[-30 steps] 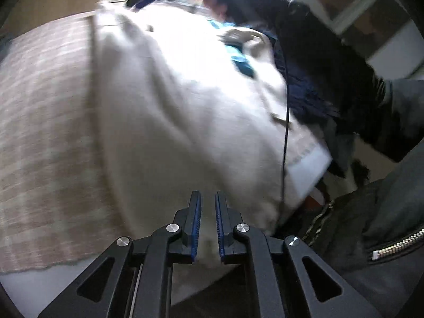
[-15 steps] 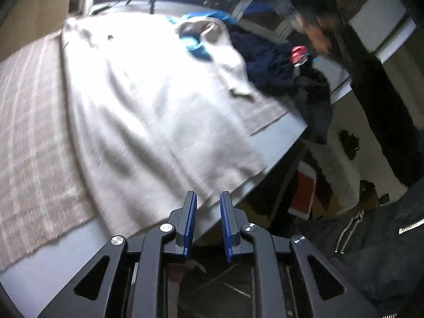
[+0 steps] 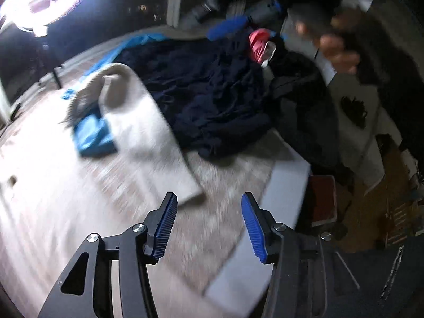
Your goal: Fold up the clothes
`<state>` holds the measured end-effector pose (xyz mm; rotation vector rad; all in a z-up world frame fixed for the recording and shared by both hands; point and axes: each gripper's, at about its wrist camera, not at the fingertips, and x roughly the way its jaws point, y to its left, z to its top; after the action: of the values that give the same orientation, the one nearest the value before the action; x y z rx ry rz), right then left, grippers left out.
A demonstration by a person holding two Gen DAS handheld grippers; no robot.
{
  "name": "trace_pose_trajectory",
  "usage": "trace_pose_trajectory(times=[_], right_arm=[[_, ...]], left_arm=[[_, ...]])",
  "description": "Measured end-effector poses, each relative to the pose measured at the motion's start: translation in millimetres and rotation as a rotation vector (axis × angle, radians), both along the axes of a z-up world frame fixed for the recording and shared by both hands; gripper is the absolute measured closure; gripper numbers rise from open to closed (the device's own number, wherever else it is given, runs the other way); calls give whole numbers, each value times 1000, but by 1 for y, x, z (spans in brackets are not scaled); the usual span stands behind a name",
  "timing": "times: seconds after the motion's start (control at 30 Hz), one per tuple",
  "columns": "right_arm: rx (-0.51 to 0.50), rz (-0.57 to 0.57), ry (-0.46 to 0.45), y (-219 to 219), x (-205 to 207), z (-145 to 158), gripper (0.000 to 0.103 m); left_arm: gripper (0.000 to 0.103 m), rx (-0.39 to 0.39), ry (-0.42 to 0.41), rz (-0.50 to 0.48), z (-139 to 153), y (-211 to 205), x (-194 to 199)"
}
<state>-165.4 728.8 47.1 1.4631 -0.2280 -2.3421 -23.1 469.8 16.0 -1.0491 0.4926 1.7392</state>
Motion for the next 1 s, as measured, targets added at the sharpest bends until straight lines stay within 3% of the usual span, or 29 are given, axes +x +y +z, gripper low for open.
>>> trace_pose_trajectory(times=[0.13, 0.2, 0.23, 0.3, 0.4, 0.5, 0.6, 0.67, 0.7, 0.77, 0.83, 0.87, 1.0], right_arm=[[0, 56, -27, -1, -36, -11, 48], [15, 94, -35, -7, -54, -17, 48], [23, 116, -38, -11, -65, -20, 48], [34, 149, -43, -20, -83, -27, 48], [54, 200, -59, -35, -113, -39, 48], [62, 250, -63, -52, -138, -46, 48], [41, 307, -53, -73, -161, -48, 48], [62, 332, -65, -85, -171, -52, 48], [64, 337, -71, -88, -173, -53, 48], [55, 346, -74, -92, -173, -53, 48], [55, 356, -73, -93, -170, -53, 48], [60, 362, -73, -94, -168, -53, 48], [62, 368, -73, -89, -163, -53, 48]], left_arm=[[58, -106, 14, 19, -29, 28, -17], [81, -105, -29, 40, -41, 30, -29], [102, -90, -54, 48, -45, 30, -34], [103, -45, -97, 65, -48, 27, -41], [103, 48, -281, 95, -38, 23, -44], [103, 296, -470, 52, 5, 21, -23], [103, 343, -393, -77, 46, 38, 12], [100, 229, -211, -52, 52, 46, 25], [98, 164, -160, -9, 45, 44, 22], [76, 37, -62, 76, 30, 38, 16], [72, -87, 15, 131, 8, 26, 7], [71, -138, 25, 140, -3, 23, 3], [58, -199, -3, 110, -25, 32, 0]])
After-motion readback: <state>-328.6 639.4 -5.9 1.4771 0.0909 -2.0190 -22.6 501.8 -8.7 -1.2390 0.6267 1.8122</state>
